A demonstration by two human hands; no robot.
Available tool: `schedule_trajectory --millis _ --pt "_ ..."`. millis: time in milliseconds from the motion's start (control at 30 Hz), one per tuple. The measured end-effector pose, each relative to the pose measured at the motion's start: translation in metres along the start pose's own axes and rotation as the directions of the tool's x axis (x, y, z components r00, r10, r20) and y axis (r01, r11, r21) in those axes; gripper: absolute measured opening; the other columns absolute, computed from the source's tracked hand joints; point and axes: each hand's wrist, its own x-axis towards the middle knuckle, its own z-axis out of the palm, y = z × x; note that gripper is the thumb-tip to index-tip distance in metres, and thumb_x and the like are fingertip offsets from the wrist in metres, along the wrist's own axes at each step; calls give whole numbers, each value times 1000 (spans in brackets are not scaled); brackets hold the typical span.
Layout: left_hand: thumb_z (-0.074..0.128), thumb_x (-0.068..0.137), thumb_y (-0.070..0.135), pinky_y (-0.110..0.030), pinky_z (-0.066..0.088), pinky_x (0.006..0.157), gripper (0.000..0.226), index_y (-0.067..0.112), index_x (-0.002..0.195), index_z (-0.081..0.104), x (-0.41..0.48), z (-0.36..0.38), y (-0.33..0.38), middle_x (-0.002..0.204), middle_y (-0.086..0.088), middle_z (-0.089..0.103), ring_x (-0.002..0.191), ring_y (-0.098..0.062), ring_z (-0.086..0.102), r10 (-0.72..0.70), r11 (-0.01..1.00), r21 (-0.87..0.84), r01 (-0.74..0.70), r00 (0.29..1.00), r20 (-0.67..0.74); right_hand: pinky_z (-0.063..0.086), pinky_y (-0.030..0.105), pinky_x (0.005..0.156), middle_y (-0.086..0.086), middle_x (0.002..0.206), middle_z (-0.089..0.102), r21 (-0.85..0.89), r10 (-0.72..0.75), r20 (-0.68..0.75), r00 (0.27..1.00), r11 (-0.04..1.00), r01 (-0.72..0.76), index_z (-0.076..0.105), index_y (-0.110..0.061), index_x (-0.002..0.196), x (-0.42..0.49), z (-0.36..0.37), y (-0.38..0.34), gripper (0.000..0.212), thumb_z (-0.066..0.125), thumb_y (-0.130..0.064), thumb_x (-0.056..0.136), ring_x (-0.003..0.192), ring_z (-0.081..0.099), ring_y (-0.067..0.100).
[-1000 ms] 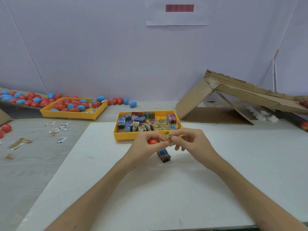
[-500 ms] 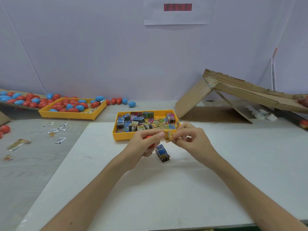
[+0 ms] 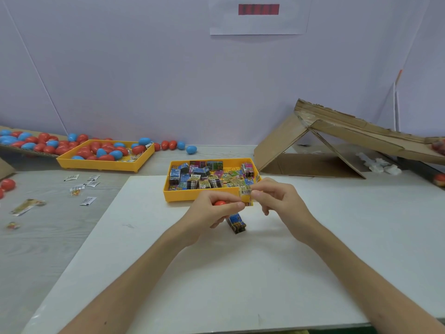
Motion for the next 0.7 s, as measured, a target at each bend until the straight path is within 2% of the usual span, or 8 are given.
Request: schedule_trajectory --millis 100,167,300,367,467,533,600,700 --pt "75 89 24 -17 28 42 7 17 91 77 0 1 -1 57 8 50 46 -6 38 -1 1000 14 2 1000 -2 45 23 56 -9 75 62 -51 -40 -14 999 998 40 76 -23 80 0 1 0 6 73 -22 86 58 50 14" --pt "73 89 33 -18 25 44 18 19 99 76 -1 1 1 61 6 47 48 -7 35 21 999 -40 -21 1000 7 45 22 57 -9 70 61 -46 -35 -45 998 998 33 75 -20 81 1 0 1 12 72 -13 90 57 50 15" --pt "58 95 45 -27 17 50 33 22 110 75 0 -2 7 75 -1 47 57 -11 31 36 978 -205 -29 999 33 45 19 59 -7 58 58 -22 -13 -108 994 1000 11 74 -17 80 2 -3 1 14 70 -10 92 55 51 11" --pt "43 93 35 -27 23 53 42 17 114 75 1 -5 7 83 -3 48 62 -12 36 24 960 -281 -17 999 24 45 19 59 -9 59 59 -11 -9 -120 993 1000 8 74 -18 79 2 -3 1 16 69 -9 92 57 52 10" --pt "31 99 10 -26 39 61 47 15 122 72 2 -5 7 94 -6 46 71 -14 45 2 961 -276 -7 1000 -15 45 19 60 -10 61 61 -15 -12 -113 994 1000 10 74 -21 77 2 -3 0 21 69 -7 92 59 53 10" --pt "36 103 4 -28 48 66 42 15 125 70 2 -4 7 99 -8 52 78 -16 55 -3 969 -246 -2 1000 -17 46 20 58 -8 61 63 -13 -12 -103 995 1000 11 74 -20 76 2 -2 0 23 68 -6 93 59 54 9" --pt "53 102 10 -30 55 73 29 16 125 70 2 -3 6 104 -10 62 83 -18 64 28 977 -213 -28 1000 -3 46 20 57 -6 61 64 -7 -10 -91 996 1000 10 74 -18 79 2 -2 -1 20 66 -6 94 58 55 9" --pt "74 83 27 -32 59 78 35 21 117 72 1 -2 4 106 -9 72 82 -22 70 56 981 -188 -56 998 -4 46 20 55 -2 59 64 -4 -10 -77 997 1000 9 75 -16 83 1 -2 -1 16 67 -8 94 55 55 11"
